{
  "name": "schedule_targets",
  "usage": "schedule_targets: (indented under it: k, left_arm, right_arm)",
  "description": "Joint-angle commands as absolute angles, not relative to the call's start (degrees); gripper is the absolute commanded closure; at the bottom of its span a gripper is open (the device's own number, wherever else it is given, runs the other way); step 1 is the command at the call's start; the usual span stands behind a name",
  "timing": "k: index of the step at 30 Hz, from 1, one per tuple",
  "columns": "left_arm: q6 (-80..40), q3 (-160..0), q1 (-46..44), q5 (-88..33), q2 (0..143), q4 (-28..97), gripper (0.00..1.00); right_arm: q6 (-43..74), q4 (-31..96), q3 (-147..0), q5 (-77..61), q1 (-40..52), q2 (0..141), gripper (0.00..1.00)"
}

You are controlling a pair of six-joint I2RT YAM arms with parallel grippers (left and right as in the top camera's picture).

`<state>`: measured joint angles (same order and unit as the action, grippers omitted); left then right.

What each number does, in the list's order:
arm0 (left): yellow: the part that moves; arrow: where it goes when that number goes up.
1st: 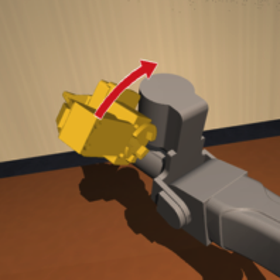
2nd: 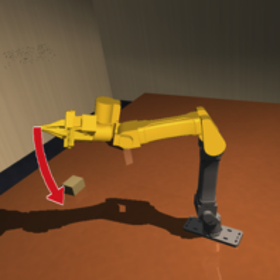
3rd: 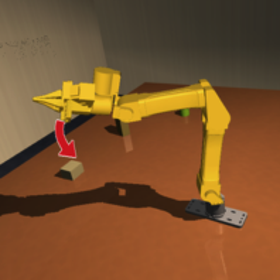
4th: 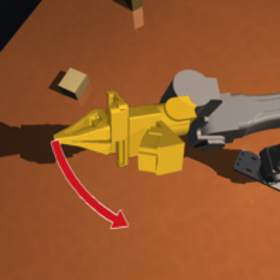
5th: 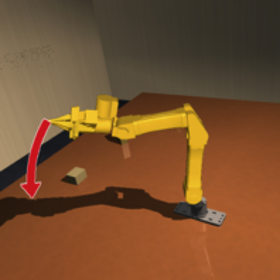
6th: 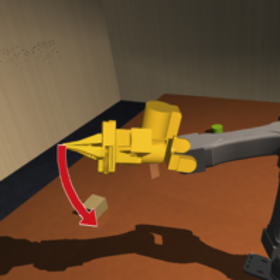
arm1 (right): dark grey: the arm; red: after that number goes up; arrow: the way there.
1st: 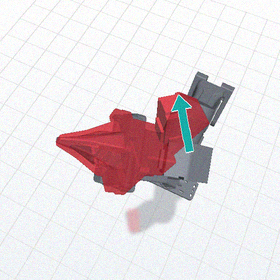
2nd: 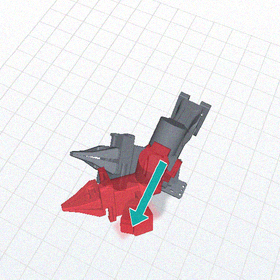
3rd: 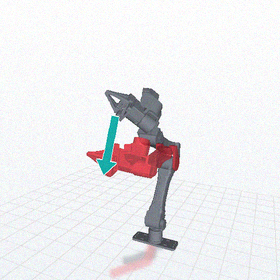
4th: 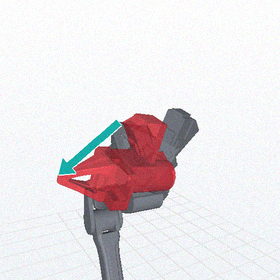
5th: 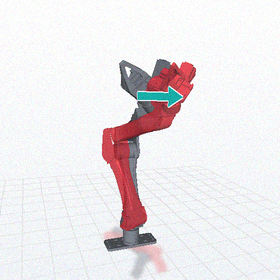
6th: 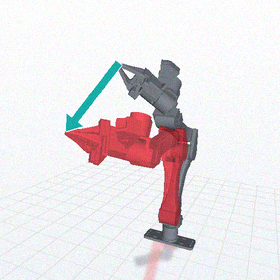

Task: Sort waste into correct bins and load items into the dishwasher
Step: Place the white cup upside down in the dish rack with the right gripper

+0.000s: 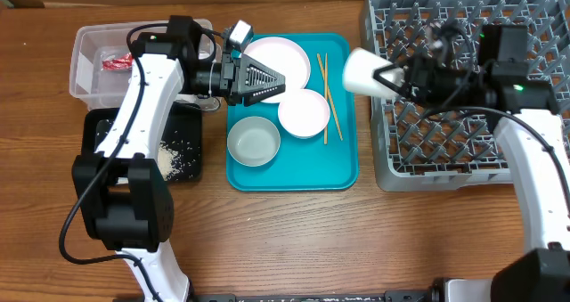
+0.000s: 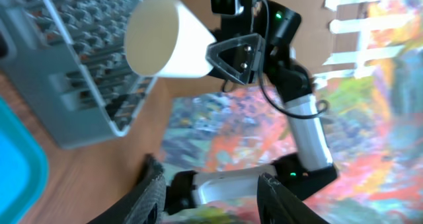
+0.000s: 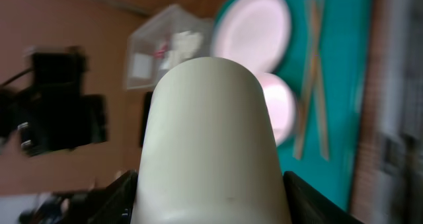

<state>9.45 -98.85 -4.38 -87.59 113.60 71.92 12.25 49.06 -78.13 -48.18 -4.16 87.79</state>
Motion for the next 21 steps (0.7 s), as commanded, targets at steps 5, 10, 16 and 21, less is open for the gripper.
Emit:
schedule_targets:
  k: [5, 10, 16, 21]
  left_arm:
    - [9.32, -99.88, -4.14, -68.95, 113.78, 69.80, 0.51]
    - [1.08, -99.88, -4.14, -51.92, 113.78, 68.79, 0.55]
    - [-4.34, -99.94, -4.21, -37.32, 113.75, 68.29, 0.50]
    - [-6.07, -100.31, -4.56, -28.80, 113.34, 68.64, 0.46]
  right_arm:
    - [16.21, 67.85, -90.78, -14.94, -3.22, 82.26, 0.49]
    - [20.10, 75.64, -92.20, -6.35, -1.28, 82.72, 0.50]
    - [21.30, 83.18, -92.20, -3.84, -0.05, 87.88, 0.49]
    - [21.30, 86.35, -91.85, -2.98, 0.84, 92.20, 0.49]
